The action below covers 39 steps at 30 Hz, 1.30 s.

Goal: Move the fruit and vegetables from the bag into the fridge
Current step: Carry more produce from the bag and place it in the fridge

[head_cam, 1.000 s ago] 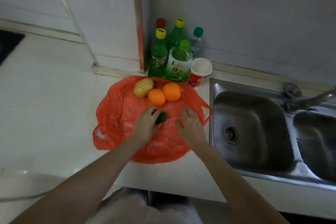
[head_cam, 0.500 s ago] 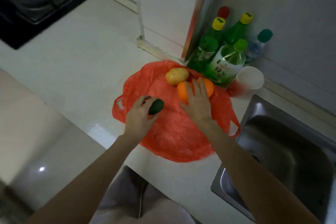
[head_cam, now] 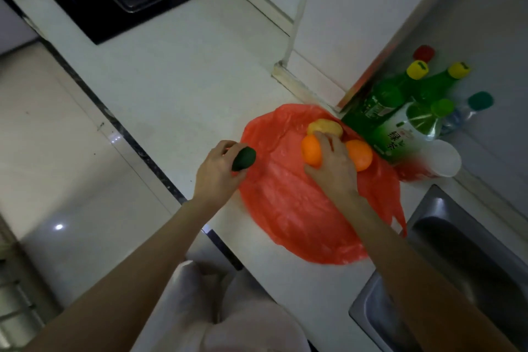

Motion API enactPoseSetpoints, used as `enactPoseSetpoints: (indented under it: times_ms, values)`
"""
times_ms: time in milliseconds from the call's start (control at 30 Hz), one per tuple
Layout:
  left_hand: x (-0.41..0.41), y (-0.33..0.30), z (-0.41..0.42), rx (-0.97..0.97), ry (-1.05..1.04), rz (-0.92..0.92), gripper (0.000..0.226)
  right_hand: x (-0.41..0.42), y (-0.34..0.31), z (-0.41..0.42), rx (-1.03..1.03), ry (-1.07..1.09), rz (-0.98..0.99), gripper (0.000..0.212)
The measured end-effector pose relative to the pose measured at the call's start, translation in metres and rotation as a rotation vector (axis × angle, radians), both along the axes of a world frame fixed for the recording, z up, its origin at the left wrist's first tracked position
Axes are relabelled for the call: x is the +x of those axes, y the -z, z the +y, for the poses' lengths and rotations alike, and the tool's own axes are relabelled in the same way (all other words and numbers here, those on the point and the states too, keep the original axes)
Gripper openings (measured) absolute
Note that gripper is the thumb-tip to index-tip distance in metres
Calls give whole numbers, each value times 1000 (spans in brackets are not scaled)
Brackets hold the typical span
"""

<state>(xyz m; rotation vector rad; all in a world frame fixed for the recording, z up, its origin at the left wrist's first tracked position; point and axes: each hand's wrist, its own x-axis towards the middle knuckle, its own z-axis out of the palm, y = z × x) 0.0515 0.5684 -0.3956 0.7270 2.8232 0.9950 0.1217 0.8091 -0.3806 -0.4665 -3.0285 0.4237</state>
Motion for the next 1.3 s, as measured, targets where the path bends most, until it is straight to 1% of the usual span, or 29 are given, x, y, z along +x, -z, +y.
enactPoseSetpoints:
  times_ms: [200, 400, 633, 800, 900, 1100, 1300]
  values:
    - [-37, -27, -86, 32, -120, 55, 48, -43, -38, -84, -98, -106, 148, 77]
    - [-81, -68, -207, 71, -284, 132, 49, -120, -68, -208, -238, -242, 207, 76]
    - [-108, -109, -359, 79, -521, 173, 48, -194, -94, -357, -335, -480, 208, 76]
    - [-123, -133, -444, 134, -710, 200, 47, -248, -111, -441, -339, -676, 207, 77]
    - [-142, -146, -491, 107, -787, 227, 47, -289, -124, -487, -331, -783, 208, 78]
    - [-210, -168, -568, 48, -856, 293, 49, -387, -153, -577, -325, -908, 272, 79]
    - [-316, -190, -625, 25, -903, 326, 50, -501, -180, -650, -342, -961, 323, 76]
